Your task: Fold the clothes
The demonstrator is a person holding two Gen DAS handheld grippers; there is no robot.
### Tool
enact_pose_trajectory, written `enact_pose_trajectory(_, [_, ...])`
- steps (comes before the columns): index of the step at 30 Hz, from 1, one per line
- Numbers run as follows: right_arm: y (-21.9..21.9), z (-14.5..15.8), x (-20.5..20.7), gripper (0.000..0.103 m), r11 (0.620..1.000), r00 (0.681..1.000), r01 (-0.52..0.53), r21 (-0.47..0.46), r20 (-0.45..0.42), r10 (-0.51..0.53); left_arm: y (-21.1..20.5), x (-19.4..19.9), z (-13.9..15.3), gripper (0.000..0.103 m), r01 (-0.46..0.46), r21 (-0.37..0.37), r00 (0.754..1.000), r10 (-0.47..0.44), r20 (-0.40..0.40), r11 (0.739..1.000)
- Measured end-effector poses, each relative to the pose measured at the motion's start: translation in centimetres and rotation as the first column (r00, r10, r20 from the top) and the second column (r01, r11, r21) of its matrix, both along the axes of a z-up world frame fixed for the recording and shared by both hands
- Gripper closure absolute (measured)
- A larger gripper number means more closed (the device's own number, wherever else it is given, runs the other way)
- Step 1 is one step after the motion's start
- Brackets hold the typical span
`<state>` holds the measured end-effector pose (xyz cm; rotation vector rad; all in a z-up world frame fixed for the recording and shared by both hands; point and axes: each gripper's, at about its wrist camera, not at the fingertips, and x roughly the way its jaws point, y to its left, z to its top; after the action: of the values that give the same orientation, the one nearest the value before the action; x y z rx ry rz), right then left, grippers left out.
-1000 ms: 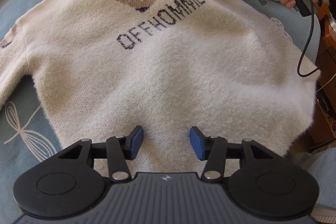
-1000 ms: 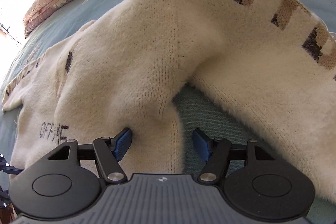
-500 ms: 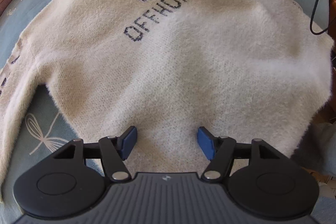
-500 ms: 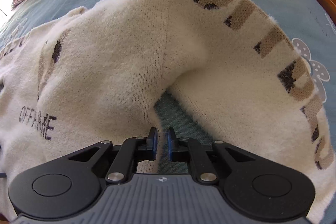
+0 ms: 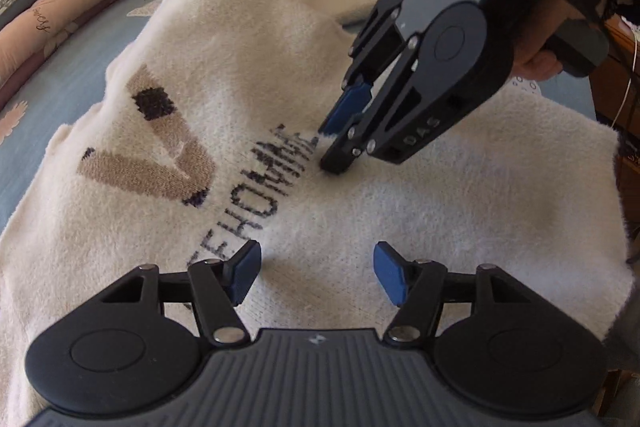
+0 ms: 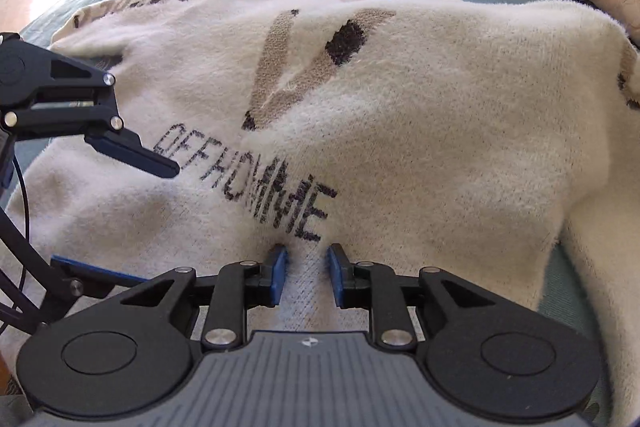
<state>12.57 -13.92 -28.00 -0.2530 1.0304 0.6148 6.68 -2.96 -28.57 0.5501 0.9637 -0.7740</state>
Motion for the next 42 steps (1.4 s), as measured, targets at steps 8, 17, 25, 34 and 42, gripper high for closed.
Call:
enact_pose_trajectory(8, [-6.0, 0.4, -3.8, 0.05, 0.996, 0.992, 0.056, -0.071, -0.11, -0.063, 6.4, -2.8, 0.0, 0.029, -0.13, 0.053, 0.977, 0.137, -0.163, 0.99])
enact_pose_trajectory(17, [-2.3, 2.3, -9.4, 0.047, 0.997, 0.994, -0.072, -0.031, -0.082, 0.07, 0.8, -6.7, 2.6, 0.03, 0.027, -0.004, 0.999, -0.028, -0.033, 1.0])
enact_pose_trajectory(25, [0.0, -0.6, -13.9, 0.018, 0.942, 0.966, -0.259, -0.212, -0.064, 0.251, 1.6, -10.7, -0.3, 0.023, 0.1, 0.138, 0.988, -0.081, -0.134, 0.985])
enact_pose_trajectory(34, [2.8, 2.8, -13.5, 0.024, 0.96, 0.962, -0.272, -0.067, 0.001, 0.272, 2.7, -10.1, 2.7, 0.025, 0.067, 0.081, 0.993, -0.059, -0.102, 0.994])
enact_pose_trajectory(42, [5.6, -0.1, -13.9, 0.042, 0.961, 0.941, -0.271, 0.054, -0.196, 0.277, 5.3, -11.5, -0.2, 0.02, 0.093, 0.166, 0.974, -0.055, -0.22, 0.982])
